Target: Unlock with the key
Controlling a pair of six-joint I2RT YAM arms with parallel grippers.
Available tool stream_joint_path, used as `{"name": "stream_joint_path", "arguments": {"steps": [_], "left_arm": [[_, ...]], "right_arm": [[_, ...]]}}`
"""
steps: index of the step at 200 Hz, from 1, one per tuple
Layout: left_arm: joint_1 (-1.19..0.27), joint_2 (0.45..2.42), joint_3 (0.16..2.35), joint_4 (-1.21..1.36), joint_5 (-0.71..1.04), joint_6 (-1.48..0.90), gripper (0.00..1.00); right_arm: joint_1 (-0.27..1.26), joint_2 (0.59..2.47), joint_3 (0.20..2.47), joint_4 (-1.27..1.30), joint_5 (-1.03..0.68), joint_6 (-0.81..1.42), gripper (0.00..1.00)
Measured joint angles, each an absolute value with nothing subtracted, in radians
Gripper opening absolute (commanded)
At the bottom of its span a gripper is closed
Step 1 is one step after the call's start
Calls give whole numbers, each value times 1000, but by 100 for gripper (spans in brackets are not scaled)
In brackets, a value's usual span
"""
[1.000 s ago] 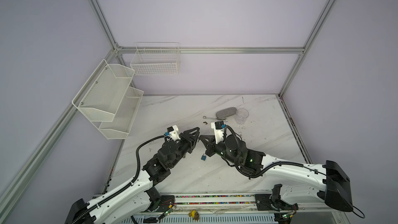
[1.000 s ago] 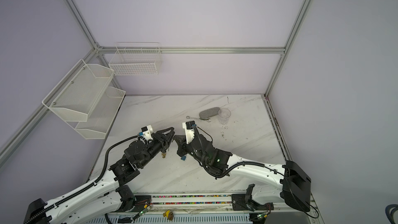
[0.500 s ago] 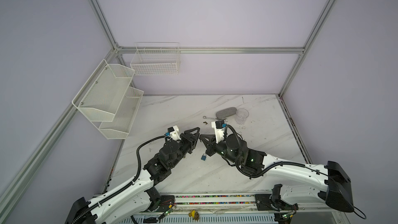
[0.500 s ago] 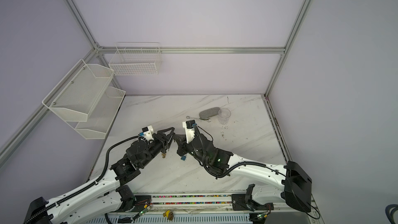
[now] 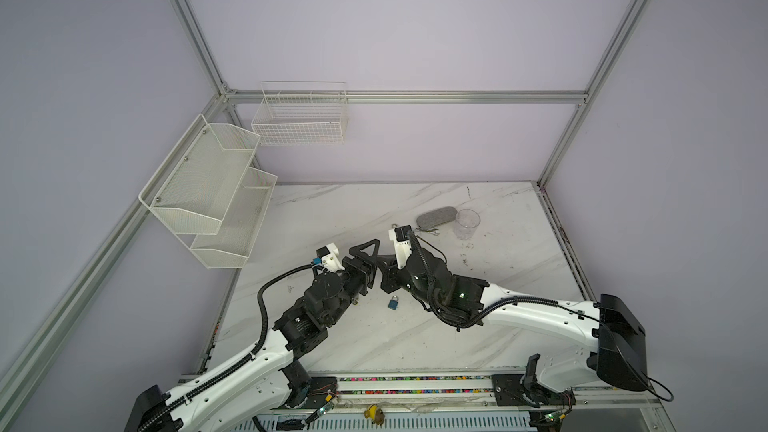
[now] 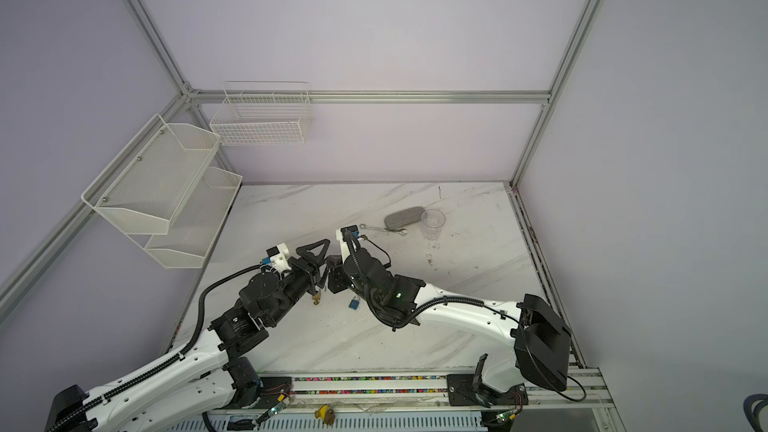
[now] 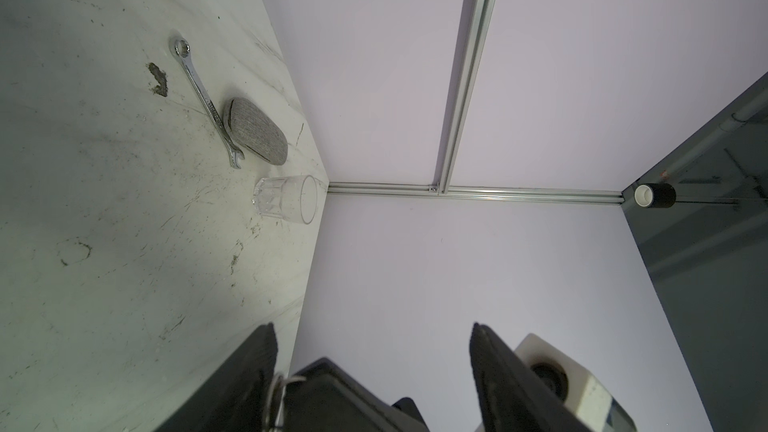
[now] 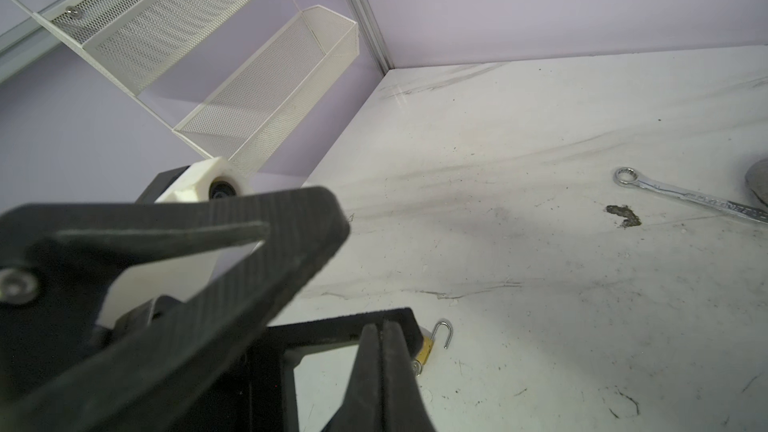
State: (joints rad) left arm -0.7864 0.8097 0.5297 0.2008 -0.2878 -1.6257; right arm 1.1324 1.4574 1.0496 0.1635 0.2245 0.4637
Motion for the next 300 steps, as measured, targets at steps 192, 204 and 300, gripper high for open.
{"name": "stream_joint_path", "arguments": {"steps": [192, 204, 300], "left_arm": [[-665, 763, 496, 105, -48, -1454, 52], [-675, 781, 496, 116, -22, -1443, 51], [-715, 876, 497, 222, 68, -1391, 35]], "right_arm": [[1098, 1399, 1111, -109, 353, 421, 0], [1098, 1399, 1113, -107, 355, 421, 0], [1087, 1399, 1119, -52, 334, 442, 0]]}}
